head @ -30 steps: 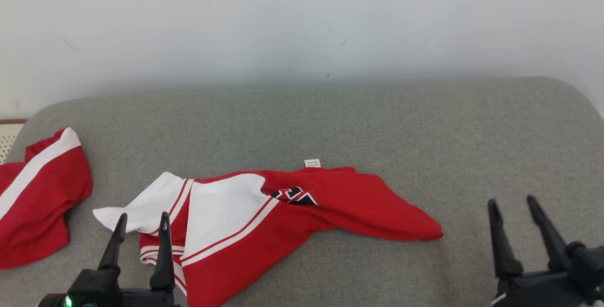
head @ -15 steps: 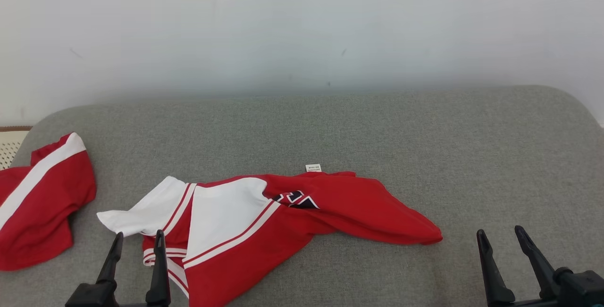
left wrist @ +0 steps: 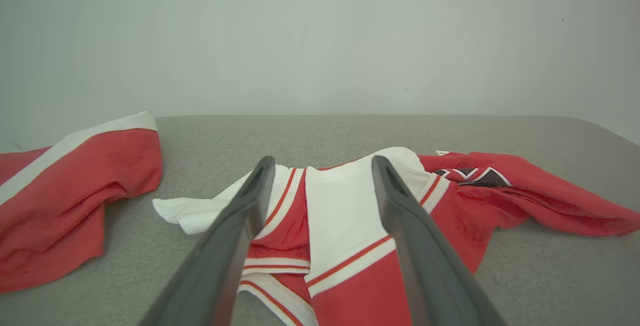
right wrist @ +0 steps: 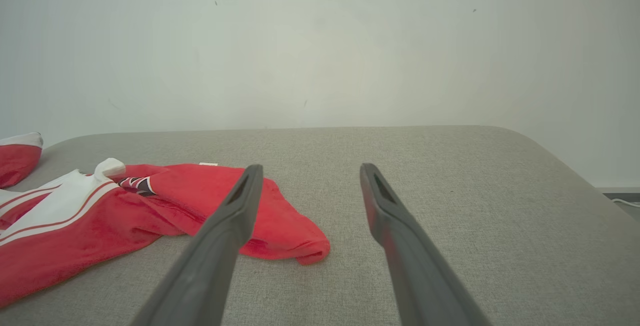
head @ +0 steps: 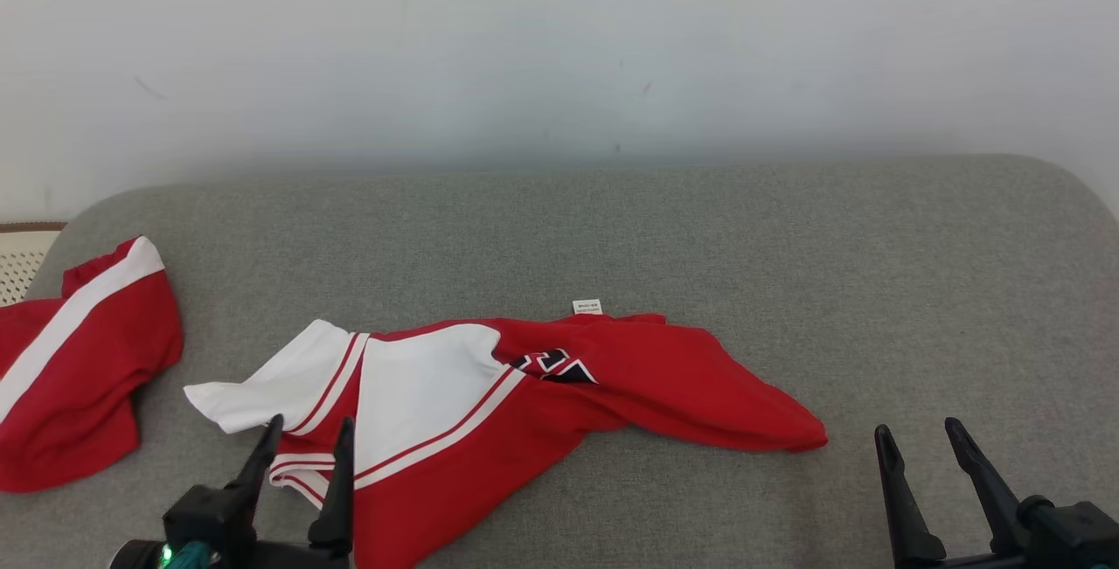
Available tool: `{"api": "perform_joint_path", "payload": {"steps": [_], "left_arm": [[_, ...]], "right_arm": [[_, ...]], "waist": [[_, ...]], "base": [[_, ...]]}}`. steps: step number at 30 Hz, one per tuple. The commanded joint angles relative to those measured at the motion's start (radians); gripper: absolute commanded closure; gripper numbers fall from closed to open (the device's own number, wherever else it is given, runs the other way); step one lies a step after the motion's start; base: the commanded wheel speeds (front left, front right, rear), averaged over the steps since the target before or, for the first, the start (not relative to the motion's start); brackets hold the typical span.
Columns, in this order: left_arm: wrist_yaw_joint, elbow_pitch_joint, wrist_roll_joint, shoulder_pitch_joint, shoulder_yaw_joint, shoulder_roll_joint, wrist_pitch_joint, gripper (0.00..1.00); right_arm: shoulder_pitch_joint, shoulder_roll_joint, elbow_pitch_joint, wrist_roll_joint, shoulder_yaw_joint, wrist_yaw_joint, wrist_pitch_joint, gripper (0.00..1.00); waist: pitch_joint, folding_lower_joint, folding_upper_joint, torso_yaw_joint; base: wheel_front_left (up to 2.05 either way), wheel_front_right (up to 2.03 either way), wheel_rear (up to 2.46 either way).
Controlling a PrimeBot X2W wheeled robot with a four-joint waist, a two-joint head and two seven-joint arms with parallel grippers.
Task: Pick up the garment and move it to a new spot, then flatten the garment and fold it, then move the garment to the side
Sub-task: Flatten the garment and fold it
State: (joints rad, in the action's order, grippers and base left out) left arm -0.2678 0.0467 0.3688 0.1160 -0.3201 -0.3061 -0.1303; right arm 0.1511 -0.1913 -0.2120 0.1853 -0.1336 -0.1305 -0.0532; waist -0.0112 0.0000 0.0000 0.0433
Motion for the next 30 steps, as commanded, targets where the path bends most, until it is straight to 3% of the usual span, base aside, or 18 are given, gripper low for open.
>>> {"api": "perform_joint_path", "payload": {"steps": [1,9,19,23,30], "left_arm": [[0.024,-0.008,0.015,0.028,-0.015,-0.003,0.029,0.0],[0.164,-0.109,0.108,0.18,-0.076,-0.022,0.232,0.0],[0.271,-0.309,0.189,0.393,-0.045,-0.088,0.398,0.0],[0.297,-0.378,0.209,0.454,-0.033,-0.107,0.424,0.0],[0.306,-0.451,0.213,0.507,-0.027,-0.118,0.424,0.0]], "right_arm": [[-0.007,0.003,-0.005,-0.001,-0.004,0.0,-0.004,0.0],[-0.041,-0.008,-0.008,0.012,-0.029,0.0,-0.02,0.0],[-0.104,-0.001,0.03,0.027,-0.041,0.0,-0.075,0.0],[-0.13,0.0,0.054,0.036,-0.046,0.0,-0.101,0.0],[-0.16,0.003,0.084,0.041,-0.052,0.0,-0.132,0.0]], "waist": [[0.006,0.0,0.0,-0.002],[0.077,0.0,0.0,-0.045],[0.206,0.0,0.0,-0.124],[0.245,0.0,0.0,-0.142],[0.276,0.0,0.0,-0.154]], "base": [[0.0,0.0,0.0],[0.0,0.0,0.0],[0.0,0.0,0.0],[0.0,0.0,0.0],[0.0,0.0,0.0]]}}
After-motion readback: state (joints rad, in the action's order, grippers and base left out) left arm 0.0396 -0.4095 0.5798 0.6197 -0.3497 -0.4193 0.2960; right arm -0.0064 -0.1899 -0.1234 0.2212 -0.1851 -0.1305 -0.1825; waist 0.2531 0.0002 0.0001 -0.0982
